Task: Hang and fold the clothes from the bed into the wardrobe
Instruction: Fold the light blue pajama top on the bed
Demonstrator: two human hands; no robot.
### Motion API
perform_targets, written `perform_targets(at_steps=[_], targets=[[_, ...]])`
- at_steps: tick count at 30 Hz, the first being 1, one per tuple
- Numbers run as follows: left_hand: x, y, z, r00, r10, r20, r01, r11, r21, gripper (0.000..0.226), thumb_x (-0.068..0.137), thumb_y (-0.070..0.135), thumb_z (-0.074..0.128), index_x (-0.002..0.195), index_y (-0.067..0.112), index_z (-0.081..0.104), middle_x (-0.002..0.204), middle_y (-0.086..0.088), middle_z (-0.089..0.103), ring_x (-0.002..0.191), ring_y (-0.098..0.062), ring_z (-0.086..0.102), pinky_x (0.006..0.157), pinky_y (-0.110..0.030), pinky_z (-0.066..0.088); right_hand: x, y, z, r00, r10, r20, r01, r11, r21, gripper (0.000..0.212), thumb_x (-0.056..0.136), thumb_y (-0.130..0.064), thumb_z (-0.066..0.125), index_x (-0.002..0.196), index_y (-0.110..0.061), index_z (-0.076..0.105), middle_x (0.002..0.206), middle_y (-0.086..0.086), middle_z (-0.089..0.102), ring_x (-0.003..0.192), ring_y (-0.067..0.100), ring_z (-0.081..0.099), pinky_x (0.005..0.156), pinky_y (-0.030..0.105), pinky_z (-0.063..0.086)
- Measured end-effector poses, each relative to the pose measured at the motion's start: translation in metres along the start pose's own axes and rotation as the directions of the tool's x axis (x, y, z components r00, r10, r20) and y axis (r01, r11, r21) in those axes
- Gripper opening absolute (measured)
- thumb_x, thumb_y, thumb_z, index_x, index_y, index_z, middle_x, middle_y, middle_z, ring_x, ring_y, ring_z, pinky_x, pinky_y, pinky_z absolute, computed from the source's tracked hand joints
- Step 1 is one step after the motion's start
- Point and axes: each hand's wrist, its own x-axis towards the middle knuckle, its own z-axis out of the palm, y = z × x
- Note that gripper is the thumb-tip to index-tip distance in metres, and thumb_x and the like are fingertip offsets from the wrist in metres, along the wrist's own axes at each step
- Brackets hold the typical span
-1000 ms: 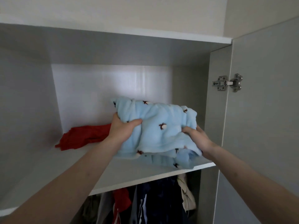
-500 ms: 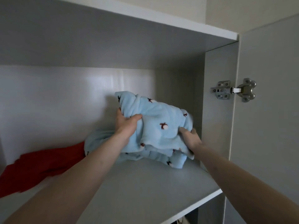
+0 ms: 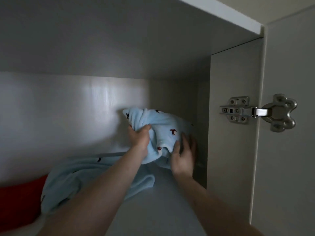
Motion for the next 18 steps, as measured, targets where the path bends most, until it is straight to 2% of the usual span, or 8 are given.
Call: perform_targets(at_steps=[4, 6, 8, 10, 12, 14, 16, 18], targets=[[0.025, -0.043, 0.020, 0.984, -0.178, 0.029, 0.179, 0.984, -0.007, 0.058, 0.084, 0.027, 0.077, 0.134, 0.009, 0.054, 0.118, -0.010, 0.068, 0.101, -0.026, 0.068, 0.096, -0.040, 0.053, 0.001, 0.025, 0.022, 0.998, -0.062, 0.028, 0.064, 0.995, -0.075, 0.044, 0.106, -0.018, 0.046, 0.149, -0.026, 0.052, 0.162, 0.004, 0.035, 0.151, 0.029, 0.025, 0.123, 0.048, 0.021], [0.031, -0.067, 0.022, 0.969, -0.235, 0.074, 0.219, 0.961, 0.170, 0.063, 0.090, 0.029, 0.074, 0.143, 0.007, 0.048, 0.121, -0.005, 0.063, 0.104, -0.026, 0.064, 0.093, -0.032, 0.049, 0.005, 0.037, 0.031, 0.991, 0.049, 0.126, -0.016, 0.968, -0.249, 0.045, 0.108, -0.022, 0.040, 0.154, -0.021, 0.045, 0.164, 0.004, 0.033, 0.153, 0.031, 0.021, 0.124, 0.047, 0.015], [0.032, -0.087, 0.014, 0.921, -0.380, 0.091, 0.318, 0.865, 0.388, 0.059, 0.093, 0.030, 0.070, 0.141, 0.003, 0.050, 0.111, -0.006, 0.064, 0.093, -0.026, 0.064, 0.076, -0.029, 0.052, 0.005, 0.048, 0.037, 0.961, 0.196, 0.198, -0.101, 0.907, -0.408, 0.049, 0.110, -0.033, 0.034, 0.157, -0.020, 0.037, 0.167, 0.002, 0.029, 0.154, 0.030, 0.018, 0.124, 0.042, 0.013], [0.039, -0.099, 0.002, 0.854, -0.500, 0.147, 0.373, 0.783, 0.497, 0.049, 0.094, 0.029, 0.070, 0.132, 0.001, 0.058, 0.107, -0.014, 0.068, 0.091, -0.030, 0.067, 0.069, -0.035, 0.055, 0.001, 0.057, 0.040, 0.938, 0.255, 0.234, -0.143, 0.901, -0.409, 0.055, 0.108, -0.046, 0.035, 0.158, -0.022, 0.033, 0.168, 0.002, 0.026, 0.154, 0.031, 0.020, 0.123, 0.041, 0.016], [0.048, -0.101, -0.007, 0.850, -0.487, 0.199, 0.326, 0.785, 0.527, 0.043, 0.096, 0.025, 0.067, 0.130, -0.001, 0.059, 0.116, -0.019, 0.069, 0.102, -0.034, 0.069, 0.079, -0.040, 0.060, -0.003, 0.060, 0.047, 0.929, 0.264, 0.258, -0.161, 0.919, -0.360, 0.070, 0.102, -0.060, 0.040, 0.160, -0.022, 0.029, 0.168, 0.004, 0.022, 0.153, 0.035, 0.020, 0.122, 0.047, 0.020], [0.049, -0.094, -0.015, 0.867, -0.455, 0.202, 0.266, 0.768, 0.583, 0.034, 0.098, 0.028, 0.064, 0.117, 0.000, 0.064, 0.102, -0.017, 0.071, 0.089, -0.031, 0.069, 0.074, -0.037, 0.057, -0.003, 0.061, 0.056, 0.918, 0.290, 0.272, -0.188, 0.920, -0.345, 0.090, 0.093, -0.073, 0.046, 0.161, -0.019, 0.025, 0.169, 0.005, 0.017, 0.152, 0.039, 0.020, 0.122, 0.053, 0.021], [0.048, -0.084, -0.029, 0.910, -0.311, 0.273, 0.004, 0.666, 0.746, 0.030, 0.098, 0.036, 0.062, 0.110, 0.009, 0.067, 0.101, -0.009, 0.070, 0.089, -0.025, 0.067, 0.079, -0.034, 0.053, -0.003, 0.067, 0.063, 0.898, 0.313, 0.311, -0.182, 0.905, -0.384, 0.100, 0.088, -0.076, 0.052, 0.162, -0.018, 0.019, 0.171, 0.003, 0.010, 0.152, 0.039, 0.018, 0.121, 0.055, 0.020], [0.041, -0.081, -0.056, 0.903, -0.124, 0.411, -0.292, 0.525, 0.800, 0.025, 0.097, 0.038, 0.061, 0.112, 0.018, 0.065, 0.110, 0.001, 0.066, 0.105, -0.023, 0.065, 0.089, -0.031, 0.049, -0.001, 0.078, 0.068, 0.886, 0.314, 0.341, -0.143, 0.885, -0.443, 0.098, 0.090, -0.071, 0.053, 0.163, -0.019, 0.015, 0.171, -0.001, 0.003, 0.153, 0.038, 0.016, 0.120, 0.054, 0.023]])
